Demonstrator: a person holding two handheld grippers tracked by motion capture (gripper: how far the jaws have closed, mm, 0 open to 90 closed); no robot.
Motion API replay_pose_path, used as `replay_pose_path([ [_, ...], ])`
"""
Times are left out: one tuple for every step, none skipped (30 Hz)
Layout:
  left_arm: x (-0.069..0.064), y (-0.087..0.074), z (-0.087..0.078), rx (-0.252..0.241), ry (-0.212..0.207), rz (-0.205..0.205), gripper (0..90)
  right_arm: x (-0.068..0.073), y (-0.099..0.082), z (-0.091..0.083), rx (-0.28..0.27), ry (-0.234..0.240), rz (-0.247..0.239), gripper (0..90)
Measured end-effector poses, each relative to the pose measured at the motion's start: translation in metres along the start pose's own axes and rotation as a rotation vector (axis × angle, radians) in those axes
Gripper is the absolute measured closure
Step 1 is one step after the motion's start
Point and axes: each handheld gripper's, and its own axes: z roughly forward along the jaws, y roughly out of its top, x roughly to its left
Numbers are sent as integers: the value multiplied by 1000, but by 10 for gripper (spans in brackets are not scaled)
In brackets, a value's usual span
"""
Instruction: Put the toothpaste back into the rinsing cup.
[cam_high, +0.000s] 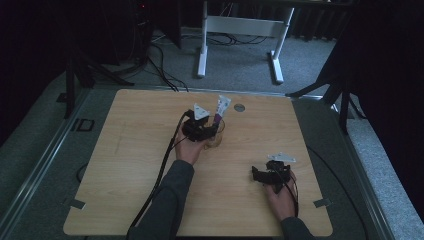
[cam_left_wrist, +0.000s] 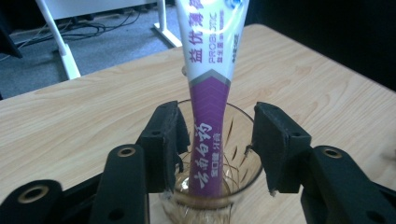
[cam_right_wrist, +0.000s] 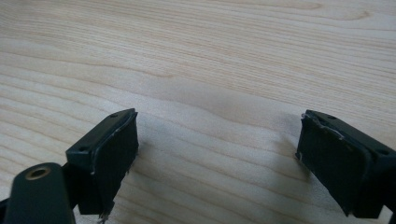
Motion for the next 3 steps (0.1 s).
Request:
replay_pose_path([
  [3, -2, -6, -10, 5, -11, 494, 0, 0, 0, 0, 0, 0, 124],
  [5, -4, -10, -11, 6, -17, 484, 0, 0, 0, 0, 0, 0, 124],
  [8, -7, -14, -13, 13, -28, 475, 0, 0, 0, 0, 0, 0, 123],
])
